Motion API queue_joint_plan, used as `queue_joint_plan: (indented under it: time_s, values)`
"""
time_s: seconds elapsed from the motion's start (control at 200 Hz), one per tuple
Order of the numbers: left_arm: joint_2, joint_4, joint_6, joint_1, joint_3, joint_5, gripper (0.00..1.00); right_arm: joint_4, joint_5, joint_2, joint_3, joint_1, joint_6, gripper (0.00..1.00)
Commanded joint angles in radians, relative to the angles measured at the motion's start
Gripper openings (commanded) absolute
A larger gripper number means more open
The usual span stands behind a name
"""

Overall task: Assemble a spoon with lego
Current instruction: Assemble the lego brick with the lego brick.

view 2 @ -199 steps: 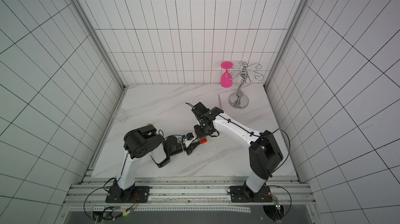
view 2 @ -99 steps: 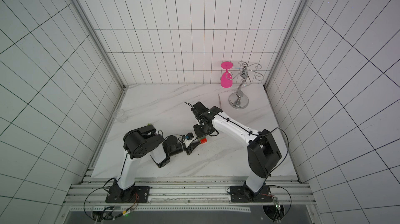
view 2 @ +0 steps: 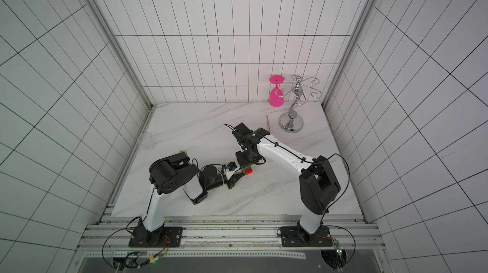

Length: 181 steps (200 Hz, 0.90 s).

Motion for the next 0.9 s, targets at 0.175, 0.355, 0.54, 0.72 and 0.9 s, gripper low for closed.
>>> queue_joint_plan:
  time_s: [0.175, 0.355, 0.54, 0.72, 0.9]
  values:
    - [0.009, 0.05, 0.079, -0.007, -0.011, -0.001, 0.0, -0.142, 0.128, 0.147, -0.048, -0.04, 0.025, 0.29]
    - [0.023, 0.049, 0.079, -0.007, -0.008, -0.005, 0.0, -0.184, 0.133, 0.066, 0.053, -0.044, 0.033, 0.4]
    - [0.033, 0.05, 0.083, -0.007, -0.008, -0.012, 0.0, -0.226, 0.129, 0.019, 0.146, -0.045, 0.03, 0.46]
    - [0.051, 0.05, 0.081, -0.006, -0.002, -0.019, 0.0, -0.215, 0.07, -0.073, 0.184, -0.045, 0.039, 0.53]
    - [0.07, 0.05, 0.064, -0.003, 0.003, -0.035, 0.0, -0.213, 0.103, -0.183, 0.186, -0.053, 0.049, 0.54]
